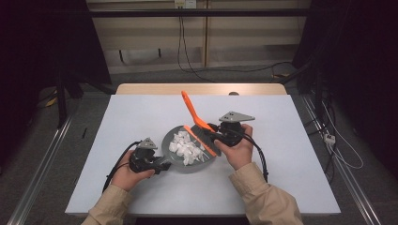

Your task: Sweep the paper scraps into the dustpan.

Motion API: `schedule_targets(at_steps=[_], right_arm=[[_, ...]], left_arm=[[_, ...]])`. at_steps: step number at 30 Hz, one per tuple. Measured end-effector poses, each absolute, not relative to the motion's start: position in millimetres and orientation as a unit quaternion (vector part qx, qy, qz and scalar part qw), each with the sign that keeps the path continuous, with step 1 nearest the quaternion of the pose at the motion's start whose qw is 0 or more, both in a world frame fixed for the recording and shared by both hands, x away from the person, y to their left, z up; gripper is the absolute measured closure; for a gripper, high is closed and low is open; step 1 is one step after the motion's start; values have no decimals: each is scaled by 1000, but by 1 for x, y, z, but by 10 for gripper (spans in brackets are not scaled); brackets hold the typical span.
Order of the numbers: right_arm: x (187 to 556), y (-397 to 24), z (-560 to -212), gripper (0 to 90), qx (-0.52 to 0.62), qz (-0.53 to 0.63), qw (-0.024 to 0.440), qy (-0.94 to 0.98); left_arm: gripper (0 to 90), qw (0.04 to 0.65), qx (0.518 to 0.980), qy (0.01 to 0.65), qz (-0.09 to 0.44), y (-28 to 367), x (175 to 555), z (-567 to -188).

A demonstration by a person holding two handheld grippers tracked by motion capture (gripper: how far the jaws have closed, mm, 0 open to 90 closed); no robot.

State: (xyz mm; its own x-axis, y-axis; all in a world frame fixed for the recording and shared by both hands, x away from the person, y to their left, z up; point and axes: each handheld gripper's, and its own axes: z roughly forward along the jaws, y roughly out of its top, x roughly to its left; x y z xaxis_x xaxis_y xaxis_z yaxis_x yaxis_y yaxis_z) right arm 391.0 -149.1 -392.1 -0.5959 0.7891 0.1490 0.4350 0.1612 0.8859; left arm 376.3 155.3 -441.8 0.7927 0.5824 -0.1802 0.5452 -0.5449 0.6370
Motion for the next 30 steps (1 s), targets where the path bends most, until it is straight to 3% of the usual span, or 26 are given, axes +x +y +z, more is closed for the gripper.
schedule_targets(at_steps=[9, 14, 20, 30], right_arm=[[398, -157, -406, 716, 428, 456, 210, 752], [399, -154, -424, 716, 438, 451, 196, 753], [390, -144, -417, 716, 421, 490, 148, 749], [386, -156, -400, 716, 420, 499, 171, 739]], left_arm=[[627, 346, 881, 322, 22, 153, 377, -441], [628, 345, 880, 325, 19, 154, 377, -441], [628, 347, 878, 330, 20, 153, 377, -441], [630, 363, 871, 330, 35, 153, 373, -444]])
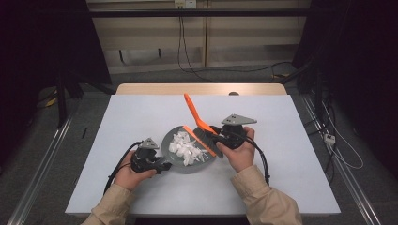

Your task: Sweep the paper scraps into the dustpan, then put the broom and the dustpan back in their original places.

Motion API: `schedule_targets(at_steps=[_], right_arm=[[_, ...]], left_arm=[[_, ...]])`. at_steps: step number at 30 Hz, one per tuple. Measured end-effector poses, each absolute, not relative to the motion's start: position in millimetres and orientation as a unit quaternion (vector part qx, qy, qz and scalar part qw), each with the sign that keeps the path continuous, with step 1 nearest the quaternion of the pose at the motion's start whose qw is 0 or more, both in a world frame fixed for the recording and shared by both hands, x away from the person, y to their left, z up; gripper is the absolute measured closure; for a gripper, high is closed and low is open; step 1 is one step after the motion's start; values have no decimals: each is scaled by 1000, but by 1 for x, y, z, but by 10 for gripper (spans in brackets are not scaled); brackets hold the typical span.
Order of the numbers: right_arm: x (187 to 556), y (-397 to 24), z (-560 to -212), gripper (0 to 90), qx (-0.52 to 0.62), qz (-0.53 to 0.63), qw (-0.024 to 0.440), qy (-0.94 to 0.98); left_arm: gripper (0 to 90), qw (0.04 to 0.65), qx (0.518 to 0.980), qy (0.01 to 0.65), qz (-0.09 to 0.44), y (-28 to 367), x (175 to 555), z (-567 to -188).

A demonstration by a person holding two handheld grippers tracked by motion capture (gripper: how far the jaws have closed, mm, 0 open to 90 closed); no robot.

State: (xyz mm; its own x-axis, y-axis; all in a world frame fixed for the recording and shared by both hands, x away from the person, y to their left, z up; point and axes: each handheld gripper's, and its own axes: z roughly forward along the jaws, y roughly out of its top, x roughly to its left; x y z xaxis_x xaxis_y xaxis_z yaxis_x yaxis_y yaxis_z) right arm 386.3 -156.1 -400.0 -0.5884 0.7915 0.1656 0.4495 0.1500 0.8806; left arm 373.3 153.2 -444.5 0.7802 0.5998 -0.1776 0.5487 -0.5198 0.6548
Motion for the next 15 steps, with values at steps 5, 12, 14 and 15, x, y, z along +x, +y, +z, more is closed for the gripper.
schedule_targets(at_steps=[5, 12, 14, 15], right_arm=[[383, -161, -397, 716, 421, 497, 182, 736], [379, -173, -394, 716, 430, 503, 191, 725], [379, -179, -393, 716, 434, 503, 195, 722], [378, -181, -393, 716, 437, 501, 197, 721]], left_arm=[[631, 370, 869, 326, 44, 154, 370, -444], [631, 394, 854, 336, 57, 162, 368, -440], [631, 400, 846, 345, 67, 167, 367, -438], [631, 401, 843, 351, 69, 170, 367, -436]])
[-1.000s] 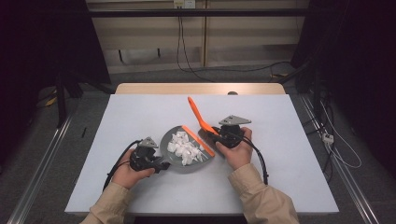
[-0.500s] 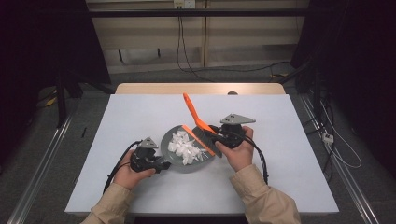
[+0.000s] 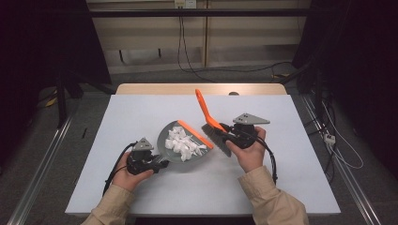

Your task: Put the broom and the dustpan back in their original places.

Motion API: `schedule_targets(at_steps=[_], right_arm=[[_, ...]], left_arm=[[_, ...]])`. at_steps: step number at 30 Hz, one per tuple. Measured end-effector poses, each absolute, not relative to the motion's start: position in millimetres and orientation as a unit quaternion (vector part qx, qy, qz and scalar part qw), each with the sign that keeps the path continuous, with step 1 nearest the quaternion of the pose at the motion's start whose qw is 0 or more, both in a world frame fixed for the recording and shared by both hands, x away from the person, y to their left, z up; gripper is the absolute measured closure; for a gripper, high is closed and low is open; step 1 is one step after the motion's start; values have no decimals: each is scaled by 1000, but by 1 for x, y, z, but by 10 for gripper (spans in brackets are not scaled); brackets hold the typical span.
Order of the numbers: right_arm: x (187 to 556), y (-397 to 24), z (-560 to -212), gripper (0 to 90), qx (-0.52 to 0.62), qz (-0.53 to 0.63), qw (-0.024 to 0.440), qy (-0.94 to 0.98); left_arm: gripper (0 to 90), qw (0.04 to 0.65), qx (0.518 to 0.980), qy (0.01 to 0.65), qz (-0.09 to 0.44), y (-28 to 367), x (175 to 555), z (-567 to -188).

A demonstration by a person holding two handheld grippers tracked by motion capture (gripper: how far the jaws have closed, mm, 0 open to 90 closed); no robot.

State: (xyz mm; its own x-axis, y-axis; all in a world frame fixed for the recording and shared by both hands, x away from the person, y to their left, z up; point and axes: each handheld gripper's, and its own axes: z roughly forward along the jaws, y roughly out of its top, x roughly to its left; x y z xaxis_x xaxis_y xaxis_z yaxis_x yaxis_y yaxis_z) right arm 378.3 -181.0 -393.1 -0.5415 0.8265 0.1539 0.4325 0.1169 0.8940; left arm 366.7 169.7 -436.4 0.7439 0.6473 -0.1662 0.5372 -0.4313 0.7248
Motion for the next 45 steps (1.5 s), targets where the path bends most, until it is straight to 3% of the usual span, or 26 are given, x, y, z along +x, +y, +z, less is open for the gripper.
schedule_targets(at_steps=[20, 28, 45], right_arm=[[354, -271, -408, 715, 508, 474, 245, 676], [347, -293, -414, 714, 525, 436, 285, 673], [335, -320, -425, 711, 551, 388, 323, 664]], left_arm=[[630, 393, 786, 461, 121, 215, 368, -433], [629, 377, 768, 501, 130, 231, 371, -437], [625, 354, 753, 535, 145, 228, 372, -446]])
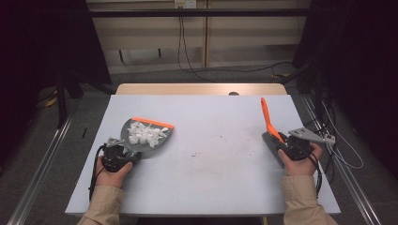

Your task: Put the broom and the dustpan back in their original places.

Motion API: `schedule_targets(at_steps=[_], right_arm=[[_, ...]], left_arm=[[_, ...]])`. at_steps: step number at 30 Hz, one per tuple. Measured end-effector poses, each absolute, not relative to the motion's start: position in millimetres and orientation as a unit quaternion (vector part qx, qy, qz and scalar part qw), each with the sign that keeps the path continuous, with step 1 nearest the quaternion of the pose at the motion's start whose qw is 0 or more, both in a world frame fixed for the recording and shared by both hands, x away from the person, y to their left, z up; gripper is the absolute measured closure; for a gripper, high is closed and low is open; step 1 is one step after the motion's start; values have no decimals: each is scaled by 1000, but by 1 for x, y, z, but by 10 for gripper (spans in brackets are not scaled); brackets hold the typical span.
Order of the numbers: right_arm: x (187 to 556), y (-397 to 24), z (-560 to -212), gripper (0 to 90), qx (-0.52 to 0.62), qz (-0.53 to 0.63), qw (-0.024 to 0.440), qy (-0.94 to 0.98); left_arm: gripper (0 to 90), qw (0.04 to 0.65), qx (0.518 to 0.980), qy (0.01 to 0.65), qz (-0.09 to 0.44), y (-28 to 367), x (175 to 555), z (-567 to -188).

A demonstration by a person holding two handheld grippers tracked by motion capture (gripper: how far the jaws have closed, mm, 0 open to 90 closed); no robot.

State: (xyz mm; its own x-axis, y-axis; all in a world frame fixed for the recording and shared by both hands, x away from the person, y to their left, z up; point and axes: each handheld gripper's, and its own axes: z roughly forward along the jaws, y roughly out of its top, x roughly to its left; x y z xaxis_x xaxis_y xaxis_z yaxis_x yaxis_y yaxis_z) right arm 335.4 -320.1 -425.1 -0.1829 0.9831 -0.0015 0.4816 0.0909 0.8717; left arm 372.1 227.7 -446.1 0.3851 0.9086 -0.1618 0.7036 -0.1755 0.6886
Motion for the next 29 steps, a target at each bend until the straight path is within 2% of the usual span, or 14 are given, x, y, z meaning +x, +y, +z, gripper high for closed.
schedule_targets(at_steps=[4, 7, 10, 11, 15, 19, 26, 29], right_arm=[[334, -315, -426, 686, 547, 396, 320, 665], [333, -309, -425, 608, 547, 424, 300, 657], [332, -299, -423, 537, 529, 453, 275, 663], [332, -296, -423, 517, 525, 460, 268, 664], [330, -288, -423, 444, 517, 477, 248, 666], [324, -284, -424, 363, 506, 493, 232, 668], [309, -281, -427, 270, 480, 503, 216, 685], [304, -279, -430, 258, 471, 503, 216, 692]], left_arm=[[596, 370, 749, 532, 138, 225, 369, -446], [564, 393, 745, 525, 123, 221, 363, -442], [495, 412, 741, 515, 122, 221, 358, -438], [470, 422, 737, 513, 122, 222, 357, -437], [242, 457, 728, 494, 129, 228, 355, -432], [140, 488, 728, 457, 147, 232, 351, -429], [101, 529, 730, 406, 145, 232, 346, -425], [96, 535, 732, 396, 143, 231, 346, -425]])
